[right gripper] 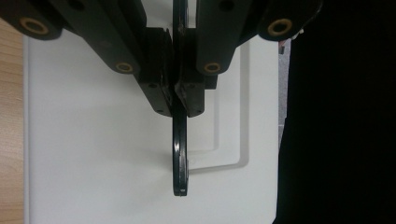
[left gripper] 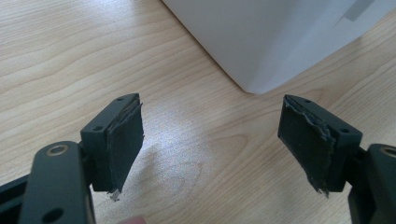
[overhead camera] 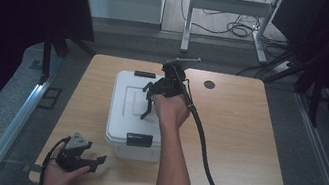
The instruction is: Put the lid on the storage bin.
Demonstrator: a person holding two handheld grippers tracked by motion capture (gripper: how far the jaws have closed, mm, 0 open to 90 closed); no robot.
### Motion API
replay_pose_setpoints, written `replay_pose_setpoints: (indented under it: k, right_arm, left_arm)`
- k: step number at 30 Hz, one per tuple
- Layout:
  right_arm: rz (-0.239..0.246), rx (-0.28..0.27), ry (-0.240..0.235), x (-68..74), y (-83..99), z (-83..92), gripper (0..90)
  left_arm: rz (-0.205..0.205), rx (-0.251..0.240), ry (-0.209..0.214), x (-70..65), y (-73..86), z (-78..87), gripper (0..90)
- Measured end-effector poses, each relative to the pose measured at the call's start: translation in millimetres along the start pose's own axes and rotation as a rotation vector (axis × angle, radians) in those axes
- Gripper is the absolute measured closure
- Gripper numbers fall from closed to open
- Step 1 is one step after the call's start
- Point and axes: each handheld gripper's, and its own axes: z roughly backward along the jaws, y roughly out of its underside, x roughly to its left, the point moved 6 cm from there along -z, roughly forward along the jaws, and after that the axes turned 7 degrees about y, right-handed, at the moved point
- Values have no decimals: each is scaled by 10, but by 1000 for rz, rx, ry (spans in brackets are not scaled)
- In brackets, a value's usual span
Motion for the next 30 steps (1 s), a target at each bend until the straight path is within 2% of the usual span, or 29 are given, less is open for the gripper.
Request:
replay_pose_setpoints:
  k: [3,9,13,14,20,23,26,30]
  right_arm:
    - [-27,3,4,-12,-10,-41,851]
    - [-39,33,24,-12,39,-141,852]
    - [-56,15,38,-40,52,-167,853]
    - [-71,14,36,-55,59,-187,853]
    - [-83,6,23,-62,74,-248,853]
    - [-83,8,32,-82,79,-261,853]
    - [-96,7,9,-111,98,-307,852]
    - [-97,2,2,-132,104,-337,852]
  left_arm:
    - [1,0,0,-2,1,-1,224]
    - [4,-2,3,0,2,0,224]
    - [6,-4,3,-1,-1,4,224]
    - [5,-4,3,-2,-2,4,224]
    - [4,0,4,-2,-1,-1,224]
    - [4,1,4,-5,1,-1,224]
    - [0,5,4,-1,5,-4,224]
    - [-1,7,7,-3,5,-5,224]
